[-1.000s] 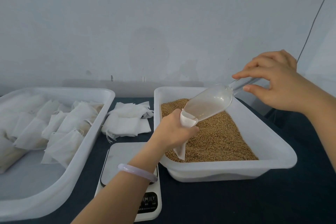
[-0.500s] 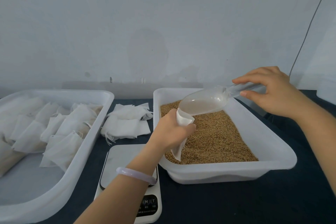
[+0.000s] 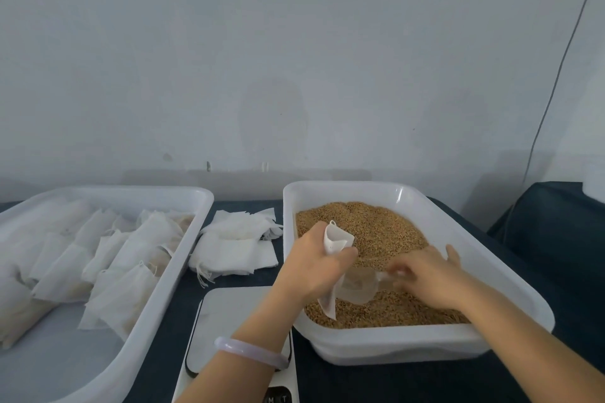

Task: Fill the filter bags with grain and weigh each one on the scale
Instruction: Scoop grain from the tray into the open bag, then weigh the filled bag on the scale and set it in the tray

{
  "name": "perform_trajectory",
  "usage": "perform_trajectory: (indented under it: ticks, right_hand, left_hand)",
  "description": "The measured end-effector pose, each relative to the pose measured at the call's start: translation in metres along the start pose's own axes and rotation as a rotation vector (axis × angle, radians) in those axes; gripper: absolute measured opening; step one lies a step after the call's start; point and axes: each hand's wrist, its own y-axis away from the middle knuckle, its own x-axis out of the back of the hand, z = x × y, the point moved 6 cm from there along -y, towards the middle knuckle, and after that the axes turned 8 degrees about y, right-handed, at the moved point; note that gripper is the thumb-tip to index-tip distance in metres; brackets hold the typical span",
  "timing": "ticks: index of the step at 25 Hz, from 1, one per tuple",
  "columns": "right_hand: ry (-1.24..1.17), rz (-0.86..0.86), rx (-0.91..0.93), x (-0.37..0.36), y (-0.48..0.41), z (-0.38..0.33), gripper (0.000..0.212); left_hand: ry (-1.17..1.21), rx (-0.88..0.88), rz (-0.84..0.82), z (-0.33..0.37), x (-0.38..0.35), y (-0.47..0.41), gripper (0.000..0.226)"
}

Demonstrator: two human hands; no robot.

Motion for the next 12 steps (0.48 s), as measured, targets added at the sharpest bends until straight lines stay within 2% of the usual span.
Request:
perform_trajectory:
  ticks: [1, 3, 4, 6, 8, 10, 12]
  right_hand:
    - [0.029, -0.028, 0.014, -0.001, 0.0, -0.001, 0.01]
    - [0.03, 0.001, 0.06, 0.006, 0.002, -0.006, 0.026]
    - [-0.055, 0.064, 0.095, 0.013, 0.004, -0.011, 0.031]
    - [-0.335, 0.161, 0.191, 0.031, 0.013, -0.03, 0.018]
    - [-0.549, 0.172, 0.275, 0.044, 0.026, -0.056, 0.012]
    - [-0.665, 0.184, 0.35, 0.052, 0.037, -0.083, 0.034]
    - [-0.748, 0.242, 0.403, 0.06, 0.039, -0.106, 0.04]
  left_hand:
    - [0.005, -0.005, -0.006, 0.001, 0.0, 0.0, 0.018]
    - [0.071, -0.017, -0.026, 0.002, 0.002, 0.0, 0.019]
    - [0.134, -0.028, -0.037, 0.003, 0.003, 0.0, 0.022]
    - [0.264, -0.039, -0.022, 0.006, 0.007, 0.003, 0.031]
    - [0.346, -0.058, 0.009, 0.013, 0.014, 0.005, 0.023]
    - [0.317, -0.105, 0.048, 0.025, 0.024, 0.004, 0.02]
    - [0.222, -0.12, 0.139, 0.037, 0.037, 0.002, 0.022]
